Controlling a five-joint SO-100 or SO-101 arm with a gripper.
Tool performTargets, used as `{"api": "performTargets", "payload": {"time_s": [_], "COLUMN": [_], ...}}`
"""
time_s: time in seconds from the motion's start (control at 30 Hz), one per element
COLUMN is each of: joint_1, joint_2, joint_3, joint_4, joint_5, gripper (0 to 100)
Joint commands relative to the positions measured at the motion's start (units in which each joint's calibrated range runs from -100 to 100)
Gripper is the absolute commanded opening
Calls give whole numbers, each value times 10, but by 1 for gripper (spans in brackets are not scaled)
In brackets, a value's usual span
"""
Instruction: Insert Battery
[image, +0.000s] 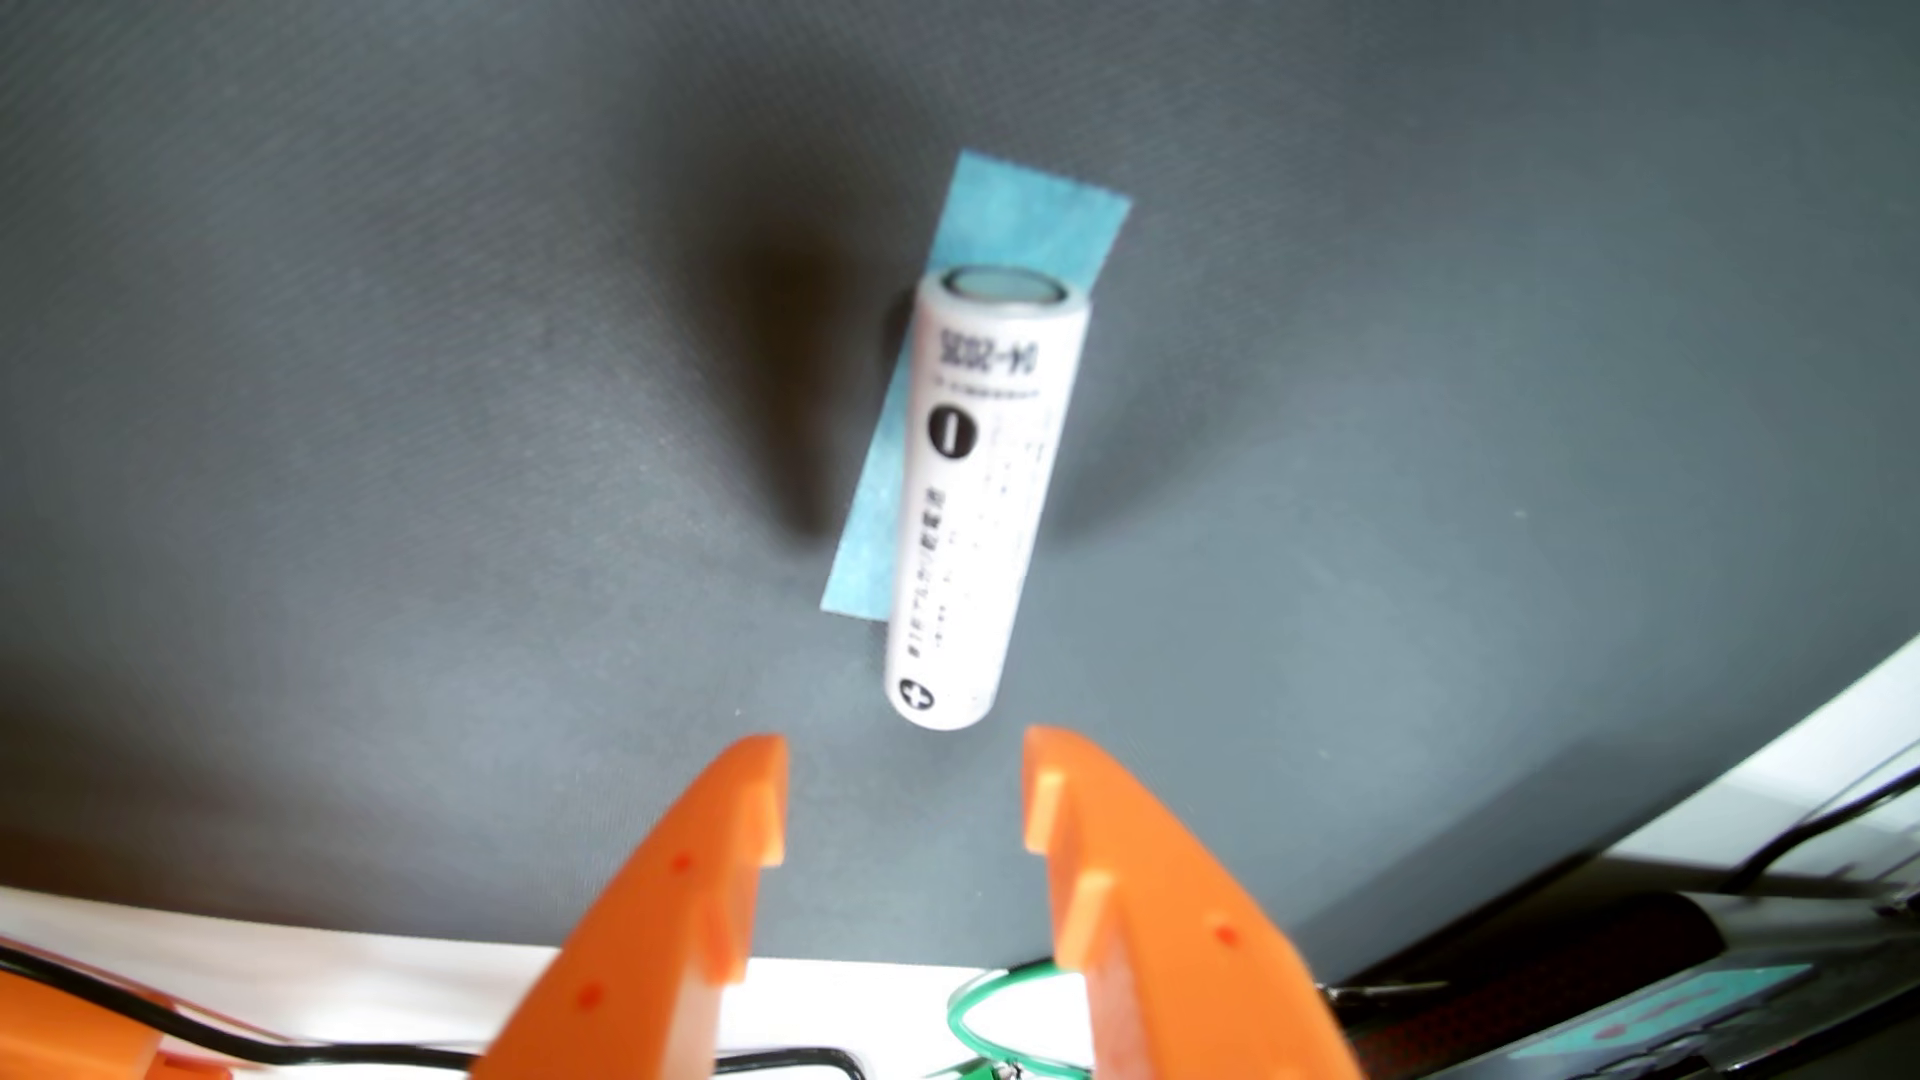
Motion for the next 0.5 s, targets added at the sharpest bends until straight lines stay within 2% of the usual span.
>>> {"api": "performTargets", "payload": {"time_s": [0.0,0.47], "joint_1": [0,-9], "joint_2": [8,53], "joint_3": [-32,-49], "joint_4": [-3,-8], "joint_5": [1,2], "gripper": [14,14]}}
